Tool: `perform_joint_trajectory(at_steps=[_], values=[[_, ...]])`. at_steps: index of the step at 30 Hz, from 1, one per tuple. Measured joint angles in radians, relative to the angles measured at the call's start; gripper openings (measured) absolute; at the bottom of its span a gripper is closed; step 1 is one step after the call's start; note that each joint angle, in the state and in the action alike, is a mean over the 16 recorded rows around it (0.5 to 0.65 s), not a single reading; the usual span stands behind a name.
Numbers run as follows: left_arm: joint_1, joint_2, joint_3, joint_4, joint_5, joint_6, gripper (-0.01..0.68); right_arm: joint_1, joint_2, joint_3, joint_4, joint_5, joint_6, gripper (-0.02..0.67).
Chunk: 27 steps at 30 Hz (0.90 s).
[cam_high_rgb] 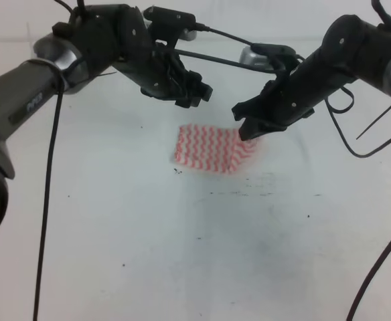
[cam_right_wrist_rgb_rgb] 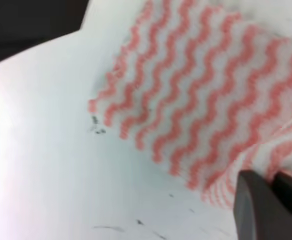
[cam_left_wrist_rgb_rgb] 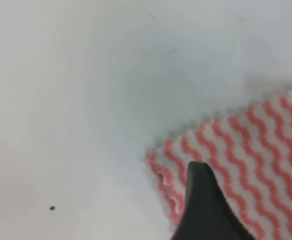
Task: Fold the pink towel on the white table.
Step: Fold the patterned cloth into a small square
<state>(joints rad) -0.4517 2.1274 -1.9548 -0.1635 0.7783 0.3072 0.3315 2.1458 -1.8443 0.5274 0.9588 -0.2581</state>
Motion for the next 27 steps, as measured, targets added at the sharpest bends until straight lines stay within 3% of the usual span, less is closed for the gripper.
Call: perform_joint_trajectory(at_steps=[27], values=[[0.027, -0.098, 0.001, 0.011, 0.003, -0.013, 0.365, 0.089, 0.109, -0.058, 0.155, -0.090, -0.080, -0.015]])
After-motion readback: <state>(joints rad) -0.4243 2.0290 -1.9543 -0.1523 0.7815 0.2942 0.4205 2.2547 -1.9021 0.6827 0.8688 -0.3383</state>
